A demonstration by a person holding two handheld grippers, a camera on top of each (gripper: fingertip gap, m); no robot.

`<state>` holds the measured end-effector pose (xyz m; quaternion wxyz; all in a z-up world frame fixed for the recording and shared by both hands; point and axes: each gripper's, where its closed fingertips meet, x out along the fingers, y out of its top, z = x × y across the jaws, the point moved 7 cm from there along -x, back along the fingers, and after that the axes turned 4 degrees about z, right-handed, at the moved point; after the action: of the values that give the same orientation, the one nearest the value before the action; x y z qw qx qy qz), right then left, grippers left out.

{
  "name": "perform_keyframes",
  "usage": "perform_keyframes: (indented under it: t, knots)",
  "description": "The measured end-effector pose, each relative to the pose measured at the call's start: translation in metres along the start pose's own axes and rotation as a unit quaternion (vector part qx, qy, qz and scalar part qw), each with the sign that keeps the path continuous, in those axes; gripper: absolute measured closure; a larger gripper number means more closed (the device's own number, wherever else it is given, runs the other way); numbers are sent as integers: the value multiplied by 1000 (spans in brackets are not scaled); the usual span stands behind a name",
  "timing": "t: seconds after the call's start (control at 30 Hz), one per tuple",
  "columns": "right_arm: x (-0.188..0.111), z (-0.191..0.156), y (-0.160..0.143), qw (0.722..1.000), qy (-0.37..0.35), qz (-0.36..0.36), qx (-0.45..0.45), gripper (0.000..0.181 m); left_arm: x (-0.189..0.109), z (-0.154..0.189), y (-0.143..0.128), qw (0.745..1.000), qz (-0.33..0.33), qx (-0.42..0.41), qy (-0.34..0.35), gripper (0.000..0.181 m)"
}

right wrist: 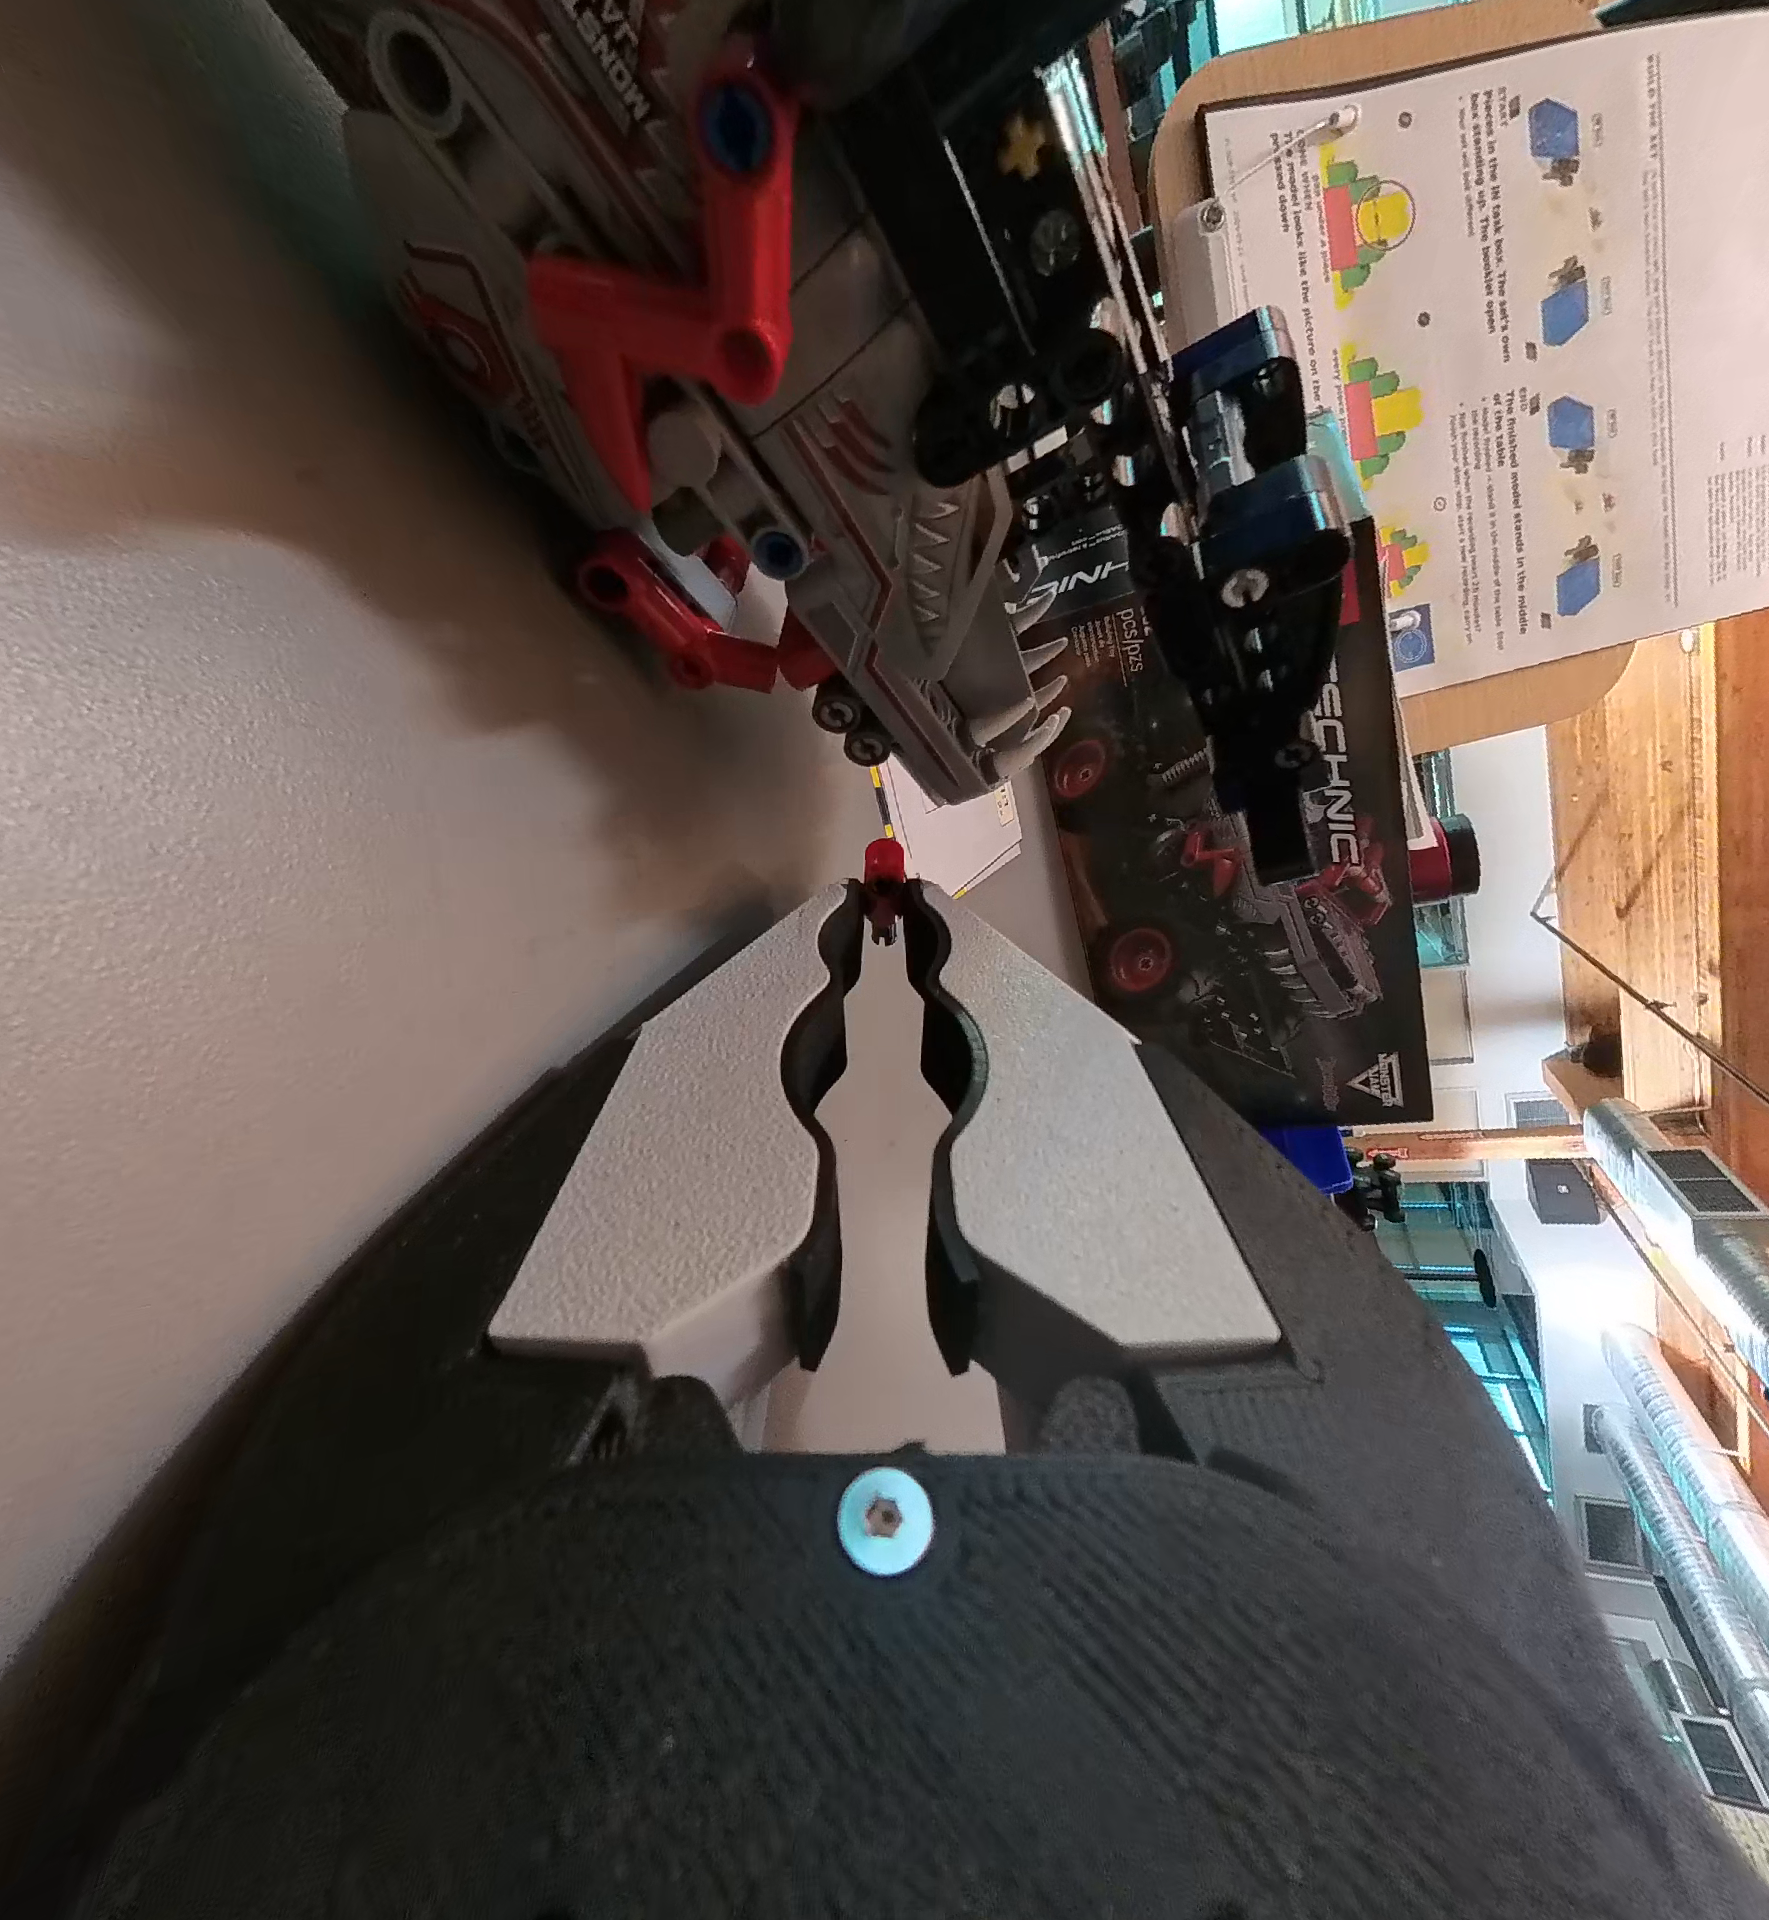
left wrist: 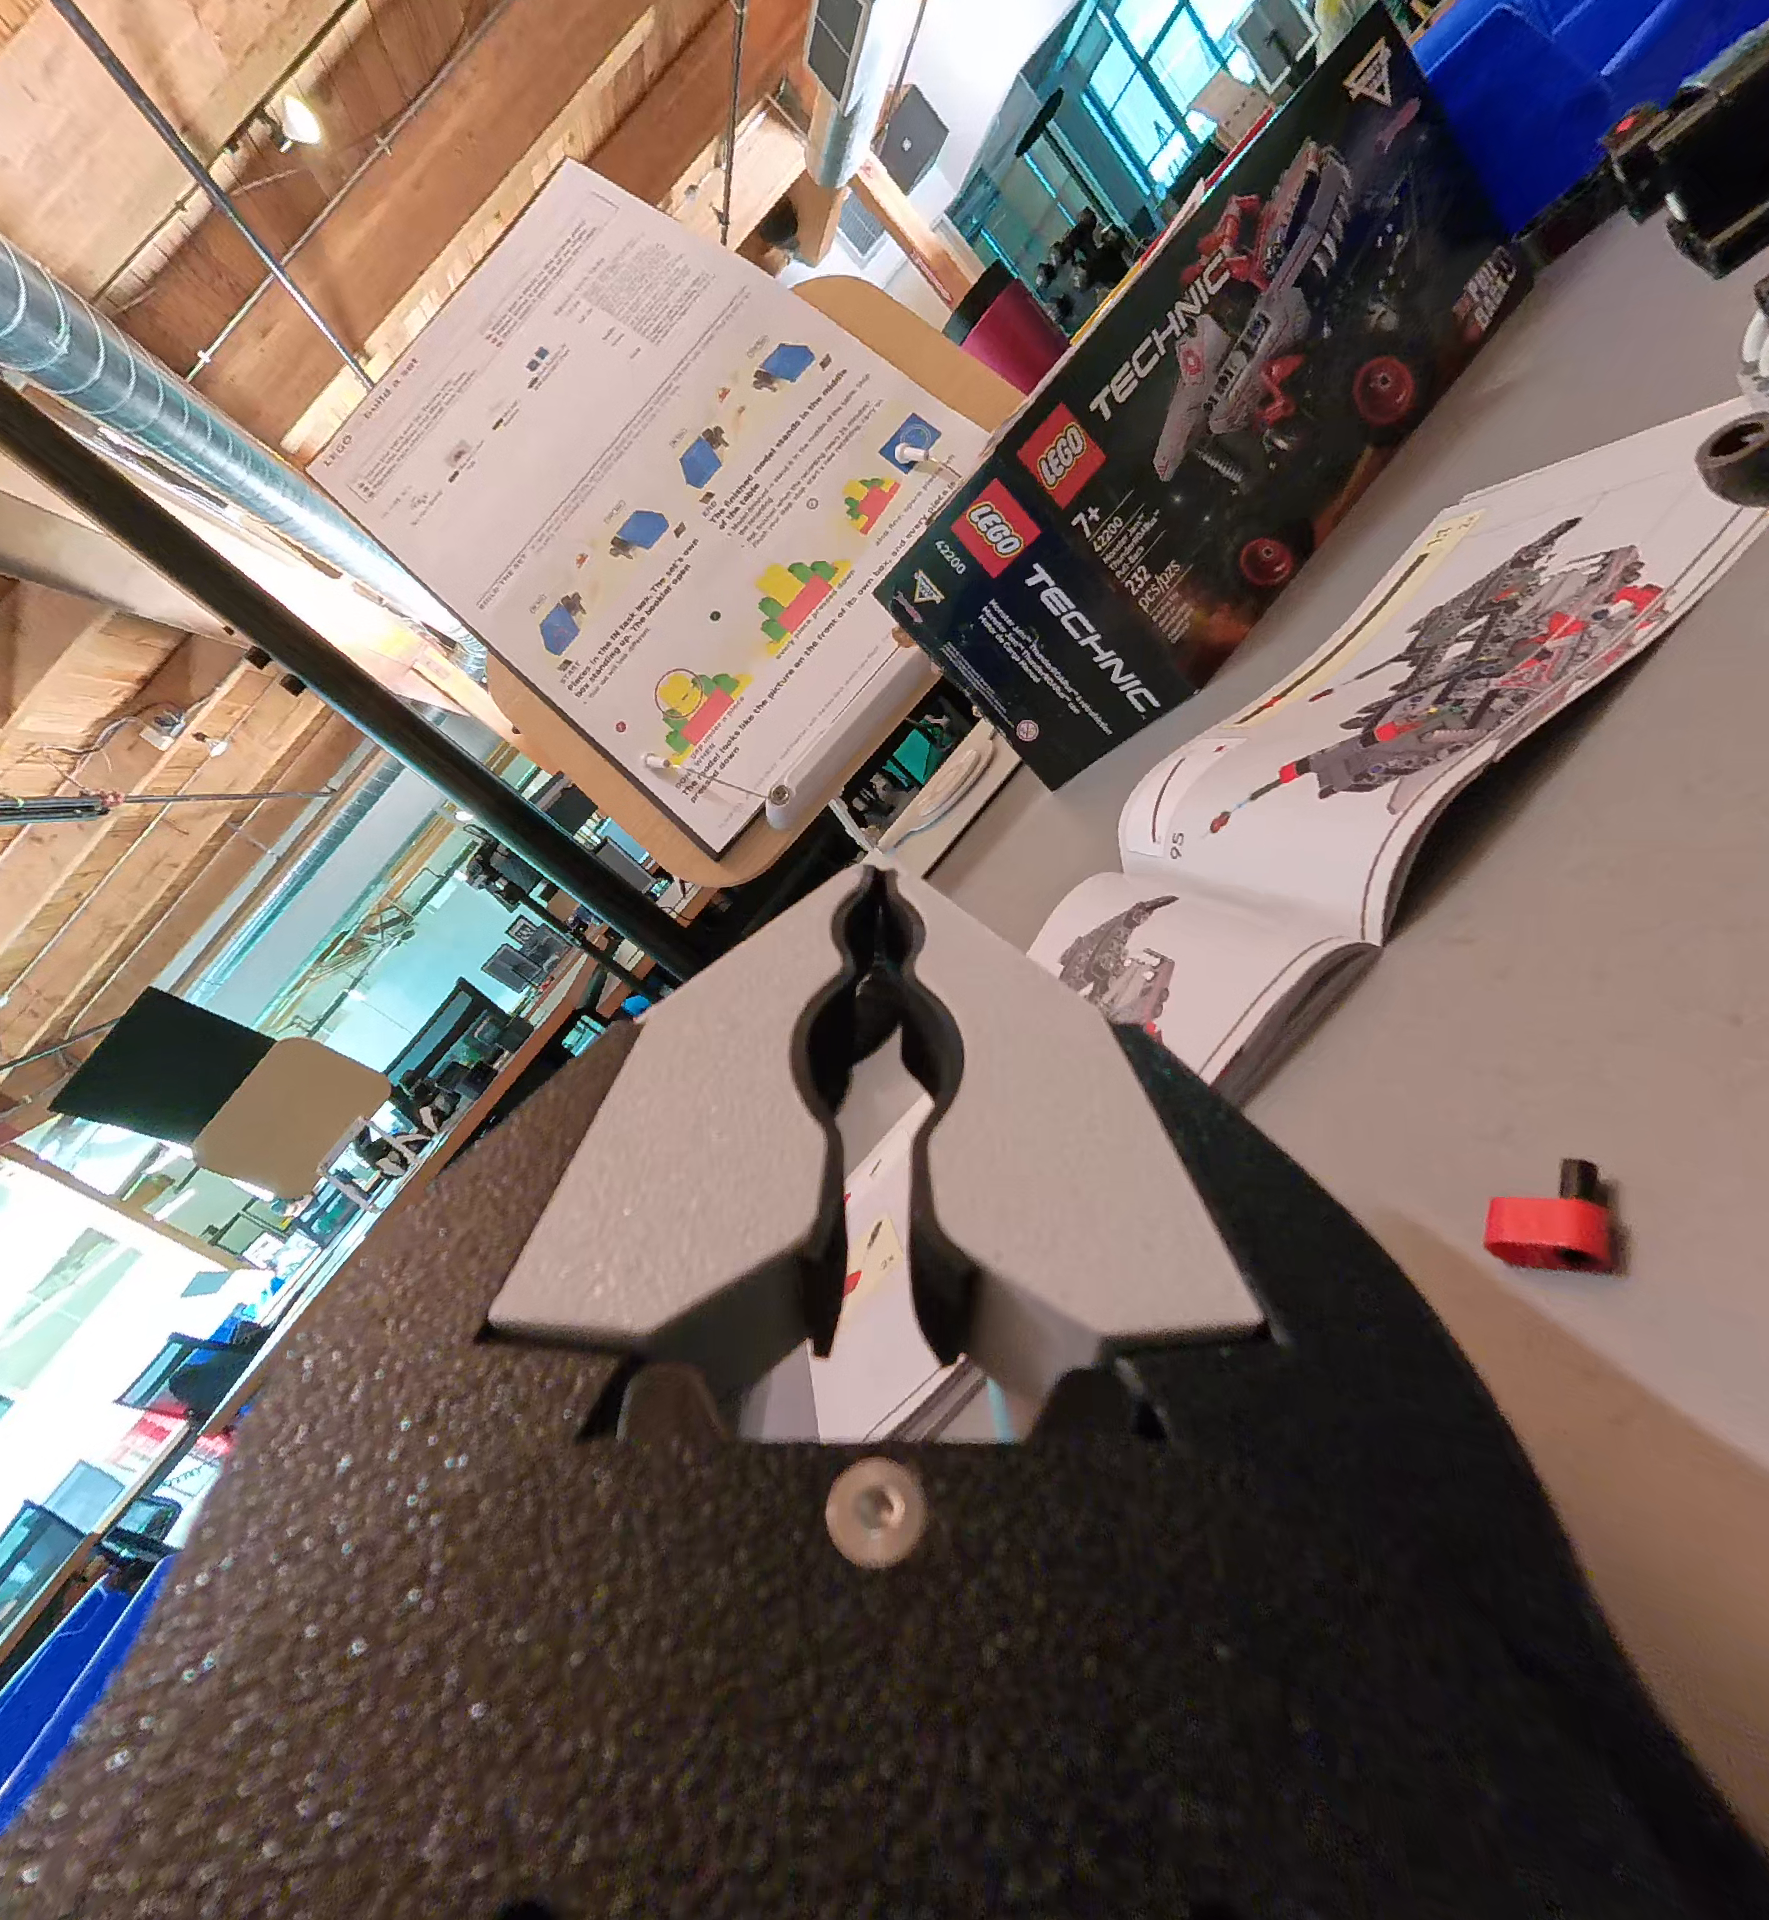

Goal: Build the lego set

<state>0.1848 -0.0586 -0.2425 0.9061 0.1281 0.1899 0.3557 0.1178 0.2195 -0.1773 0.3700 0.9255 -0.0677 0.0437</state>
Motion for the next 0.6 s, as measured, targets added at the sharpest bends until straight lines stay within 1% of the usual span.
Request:
perform_keyframes:
  t: [0.4, 0.47, 0.53, 0.6]
  knots:
    - [0, 0, 0, 1000, 0, 0, -3, 175, -1, -3, 1, 1000, 2, -2, 10, 181]
    - [0, 0, 0, 1000, 0, 0, -3, 175, -2, -5, 1, 1000, 0, -2, 20, 181]
    - [0, 0, 0, 1000, 0, 0, -3, 175, -3, -11, -1, 999, -12, -7, 44, 181]
    - [0, 0, 0, 1000, 0, 0, -3, 175, -5, -17, -4, 998, -19, -24, 61, 181]
